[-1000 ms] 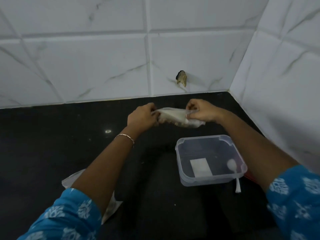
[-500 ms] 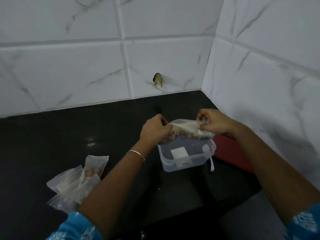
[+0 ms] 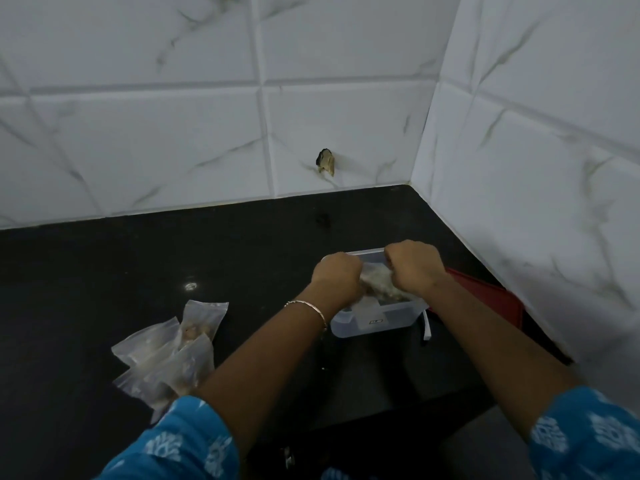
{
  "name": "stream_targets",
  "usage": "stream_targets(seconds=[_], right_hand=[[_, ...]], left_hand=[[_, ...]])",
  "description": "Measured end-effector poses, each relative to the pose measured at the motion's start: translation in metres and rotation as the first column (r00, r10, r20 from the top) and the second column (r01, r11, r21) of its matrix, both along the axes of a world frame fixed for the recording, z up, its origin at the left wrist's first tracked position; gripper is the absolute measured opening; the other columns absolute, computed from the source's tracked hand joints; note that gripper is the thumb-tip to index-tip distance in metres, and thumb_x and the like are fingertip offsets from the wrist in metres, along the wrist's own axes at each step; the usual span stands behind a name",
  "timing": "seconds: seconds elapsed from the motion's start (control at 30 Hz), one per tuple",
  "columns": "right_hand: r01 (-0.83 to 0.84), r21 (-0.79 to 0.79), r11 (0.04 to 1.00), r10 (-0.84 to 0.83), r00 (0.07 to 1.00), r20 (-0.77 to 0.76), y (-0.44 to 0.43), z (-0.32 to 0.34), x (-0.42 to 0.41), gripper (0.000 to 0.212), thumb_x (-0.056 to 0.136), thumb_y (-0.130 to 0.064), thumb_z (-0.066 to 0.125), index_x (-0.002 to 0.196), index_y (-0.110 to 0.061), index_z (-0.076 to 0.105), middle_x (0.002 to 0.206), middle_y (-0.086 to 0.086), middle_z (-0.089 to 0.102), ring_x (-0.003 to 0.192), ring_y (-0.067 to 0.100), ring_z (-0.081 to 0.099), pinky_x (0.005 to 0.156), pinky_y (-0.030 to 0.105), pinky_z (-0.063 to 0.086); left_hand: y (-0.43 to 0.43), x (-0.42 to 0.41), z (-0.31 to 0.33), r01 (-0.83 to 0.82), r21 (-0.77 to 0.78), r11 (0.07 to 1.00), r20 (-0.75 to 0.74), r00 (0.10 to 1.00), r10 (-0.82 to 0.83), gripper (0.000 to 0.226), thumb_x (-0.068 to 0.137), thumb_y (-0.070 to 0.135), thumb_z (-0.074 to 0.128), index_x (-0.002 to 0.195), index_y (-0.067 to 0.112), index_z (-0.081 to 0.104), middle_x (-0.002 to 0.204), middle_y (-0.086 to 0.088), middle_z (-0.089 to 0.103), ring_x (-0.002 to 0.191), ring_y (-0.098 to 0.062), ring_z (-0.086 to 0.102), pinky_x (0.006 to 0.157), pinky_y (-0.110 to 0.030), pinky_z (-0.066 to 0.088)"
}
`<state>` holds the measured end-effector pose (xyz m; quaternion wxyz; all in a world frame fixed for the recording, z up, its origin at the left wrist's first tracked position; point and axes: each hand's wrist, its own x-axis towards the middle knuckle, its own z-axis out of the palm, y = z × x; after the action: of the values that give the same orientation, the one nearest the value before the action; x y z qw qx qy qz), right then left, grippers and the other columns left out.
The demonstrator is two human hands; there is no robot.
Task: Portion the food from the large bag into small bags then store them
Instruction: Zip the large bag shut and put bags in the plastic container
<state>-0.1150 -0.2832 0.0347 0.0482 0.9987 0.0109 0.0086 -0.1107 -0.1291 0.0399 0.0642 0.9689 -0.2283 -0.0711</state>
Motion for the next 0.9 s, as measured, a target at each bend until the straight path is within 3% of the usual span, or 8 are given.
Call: stream_targets(seconds=[0.13, 0.23, 0.43, 0.53, 0.67, 0.77, 0.9], right_hand=[[-0.021, -0.135, 0.991, 0.020, 1.000, -0.011, 0.007, -0.016, -0.001, 0.022, 0.087, -0.011, 0.060, 0.108, -0.016, 0.063, 0.111, 0.006, 0.063, 0.105, 0.022, 0.060, 0.078, 0.032, 0.050], [-0.005, -0.116, 0.993, -0.002, 0.998, -0.063, 0.009, -0.018, 0.003, 0.026, 0.089, -0.011, 0.061, 0.114, -0.012, 0.062, 0.114, 0.009, 0.063, 0.107, 0.025, 0.060, 0.082, 0.033, 0.051], [0.102, 0.075, 0.992, -0.088, 0.982, -0.168, 0.007, -0.029, 0.006, 0.039, 0.090, -0.015, 0.062, 0.127, -0.005, 0.055, 0.123, 0.014, 0.059, 0.111, 0.029, 0.060, 0.089, 0.034, 0.049], [0.126, 0.122, 0.985, -0.102, 0.977, -0.185, 0.006, -0.033, 0.010, 0.033, 0.095, -0.017, 0.050, 0.124, -0.002, 0.056, 0.118, 0.019, 0.061, 0.108, 0.032, 0.060, 0.091, 0.038, 0.049], [0.171, 0.244, 0.955, -0.122, 0.971, -0.204, 0.005, -0.033, 0.011, 0.039, 0.098, -0.024, 0.048, 0.131, -0.003, 0.049, 0.126, 0.016, 0.058, 0.112, 0.028, 0.058, 0.092, 0.036, 0.048], [0.162, 0.208, 0.965, -0.109, 0.963, -0.244, 0.004, -0.031, 0.009, 0.045, 0.087, -0.029, 0.066, 0.125, -0.008, 0.054, 0.120, 0.010, 0.061, 0.109, 0.024, 0.060, 0.085, 0.032, 0.049], [0.141, 0.147, 0.979, -0.097, 0.958, -0.272, 0.004, -0.031, 0.014, 0.044, 0.084, -0.027, 0.071, 0.123, -0.011, 0.057, 0.118, 0.010, 0.062, 0.108, 0.024, 0.060, 0.087, 0.033, 0.050]], left_hand=[[-0.008, -0.003, -0.015, 0.039, 0.228, 0.973, 0.108, 0.992, -0.066, 0.028, 0.092, 0.013, 0.057, 0.120, 0.011, 0.059, 0.125, -0.009, 0.058, 0.117, -0.027, 0.056, 0.090, -0.034, 0.047], [-0.011, 0.001, -0.021, 0.060, 0.358, 0.932, 0.184, 0.974, -0.133, 0.025, 0.091, 0.013, 0.058, 0.115, 0.011, 0.062, 0.121, -0.010, 0.058, 0.109, -0.026, 0.059, 0.082, -0.035, 0.053], [-0.016, 0.008, -0.028, 0.078, 0.397, 0.915, 0.168, 0.973, -0.156, 0.019, 0.093, 0.015, 0.054, 0.109, 0.013, 0.064, 0.113, -0.006, 0.065, 0.106, -0.025, 0.063, 0.080, -0.035, 0.051], [-0.016, 0.012, -0.032, 0.095, 0.431, 0.897, 0.168, 0.969, -0.183, 0.019, 0.094, 0.017, 0.053, 0.108, 0.014, 0.064, 0.111, -0.005, 0.066, 0.104, -0.024, 0.063, 0.079, -0.033, 0.049], [-0.016, 0.017, -0.037, 0.148, 0.415, 0.898, 0.090, 0.975, -0.203, 0.026, 0.091, 0.018, 0.058, 0.117, 0.015, 0.059, 0.116, -0.005, 0.064, 0.106, -0.025, 0.063, 0.085, -0.039, 0.052], [-0.017, 0.019, -0.037, 0.203, 0.443, 0.873, 0.031, 0.970, -0.241, 0.027, 0.092, 0.018, 0.057, 0.118, 0.012, 0.059, 0.120, -0.006, 0.063, 0.108, -0.028, 0.063, 0.087, -0.045, 0.053], [-0.014, 0.021, -0.039, 0.201, 0.475, 0.857, 0.099, 0.955, -0.279, 0.020, 0.093, 0.020, 0.055, 0.111, 0.013, 0.061, 0.113, -0.005, 0.065, 0.103, -0.025, 0.064, 0.080, -0.036, 0.050]])
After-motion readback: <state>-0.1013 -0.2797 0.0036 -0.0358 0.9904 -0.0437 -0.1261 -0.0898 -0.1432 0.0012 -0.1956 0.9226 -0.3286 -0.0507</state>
